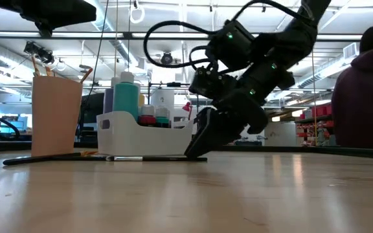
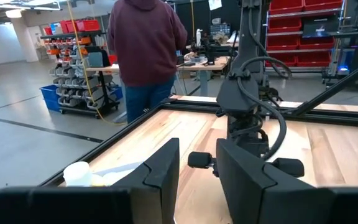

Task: Pick & Place Paint Supplies
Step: Put the bottom black silver paintbrush into the orange cup

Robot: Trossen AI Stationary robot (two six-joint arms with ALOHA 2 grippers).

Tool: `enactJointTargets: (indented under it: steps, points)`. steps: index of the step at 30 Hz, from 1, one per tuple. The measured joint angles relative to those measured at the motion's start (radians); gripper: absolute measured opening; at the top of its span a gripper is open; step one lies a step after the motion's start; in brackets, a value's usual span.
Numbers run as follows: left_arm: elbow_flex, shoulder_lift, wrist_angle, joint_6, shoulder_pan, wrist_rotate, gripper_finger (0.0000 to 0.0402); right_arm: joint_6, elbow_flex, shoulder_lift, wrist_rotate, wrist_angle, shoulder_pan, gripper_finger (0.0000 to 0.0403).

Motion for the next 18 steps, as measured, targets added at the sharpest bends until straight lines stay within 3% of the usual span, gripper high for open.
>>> enactJointTargets:
  steps: [9, 14, 18]
  points:
    - [0.000, 0.000, 0.000, -0.001, 0.000, 0.011, 0.0116, 0.015, -0.214, 0.000, -0.086, 0.406, 0.000, 0.0113]
    - [0.000, 0.000, 0.000, -0.025, 0.000, 0.011, 0.0116, 0.077, -0.246, 0.000, -0.101, 0.453, 0.004, 0.0112]
    - [0.000, 0.000, 0.000, -0.036, 0.000, 0.010, 0.0116, 0.131, -0.245, 0.000, -0.072, 0.633, 0.027, 0.0116]
